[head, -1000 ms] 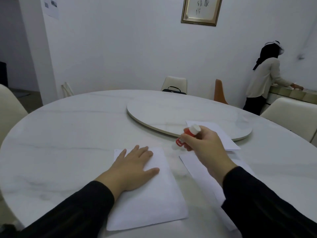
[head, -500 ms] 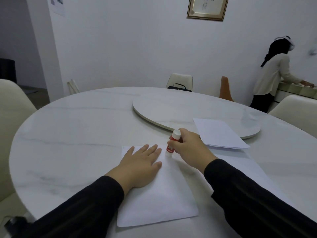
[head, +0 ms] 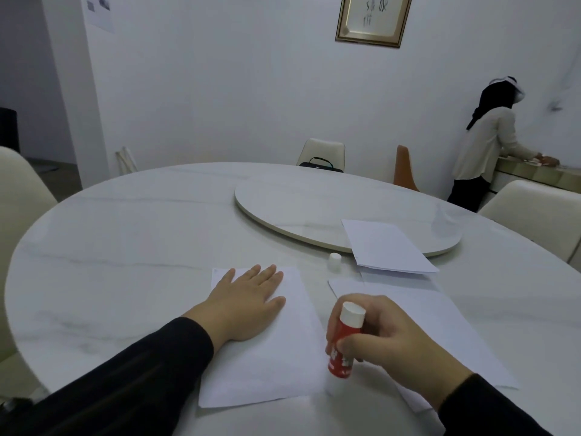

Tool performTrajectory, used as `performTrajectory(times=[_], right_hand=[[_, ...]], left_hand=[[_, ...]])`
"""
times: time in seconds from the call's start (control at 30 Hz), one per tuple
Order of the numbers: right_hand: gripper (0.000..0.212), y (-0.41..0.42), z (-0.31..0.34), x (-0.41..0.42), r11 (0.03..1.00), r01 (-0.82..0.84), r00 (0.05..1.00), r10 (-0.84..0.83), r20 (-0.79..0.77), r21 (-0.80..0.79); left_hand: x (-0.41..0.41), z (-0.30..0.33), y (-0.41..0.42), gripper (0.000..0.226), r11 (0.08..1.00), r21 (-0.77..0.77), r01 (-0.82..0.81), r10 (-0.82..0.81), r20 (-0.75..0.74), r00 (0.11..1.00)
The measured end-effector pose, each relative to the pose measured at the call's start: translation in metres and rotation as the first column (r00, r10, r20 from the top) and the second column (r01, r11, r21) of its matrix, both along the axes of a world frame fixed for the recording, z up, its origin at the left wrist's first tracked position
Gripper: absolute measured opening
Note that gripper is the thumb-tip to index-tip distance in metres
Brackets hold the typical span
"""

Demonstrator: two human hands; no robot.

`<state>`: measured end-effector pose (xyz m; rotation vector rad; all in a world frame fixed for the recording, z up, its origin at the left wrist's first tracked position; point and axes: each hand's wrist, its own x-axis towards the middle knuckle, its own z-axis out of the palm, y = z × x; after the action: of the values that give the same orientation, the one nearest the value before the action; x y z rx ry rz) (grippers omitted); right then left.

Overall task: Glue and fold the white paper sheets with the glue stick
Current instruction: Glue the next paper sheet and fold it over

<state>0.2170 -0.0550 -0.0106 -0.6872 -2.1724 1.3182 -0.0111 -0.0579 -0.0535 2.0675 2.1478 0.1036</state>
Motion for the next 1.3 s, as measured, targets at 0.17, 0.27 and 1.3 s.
performTrajectory(times=[0.17,0.27,1.3], right_hand=[[0.01,0.021,-0.014,0.006,0.885,0.173,0.813,-0.375,-0.445,-0.432],[0.021,0.03,-0.014,0.013,0.811,0.261,0.678,-0.54,-0.499,-0.523],[0.012,0.071,0.002,-0.086,0.869,0.42,0.886,-0.455,0.089,0.262]], left_hand=[[-0.002,0.026,0.0,0.061,0.983,-0.106,0.148,-0.147,0.011,0.989],[0.01,0.032,0.0,0.06,0.993,0.013,-0.121,0.122,-0.155,0.98],[0.014,0.004,-0.01,0.067,0.998,-0.015,0.06,-0.059,0.041,0.997]])
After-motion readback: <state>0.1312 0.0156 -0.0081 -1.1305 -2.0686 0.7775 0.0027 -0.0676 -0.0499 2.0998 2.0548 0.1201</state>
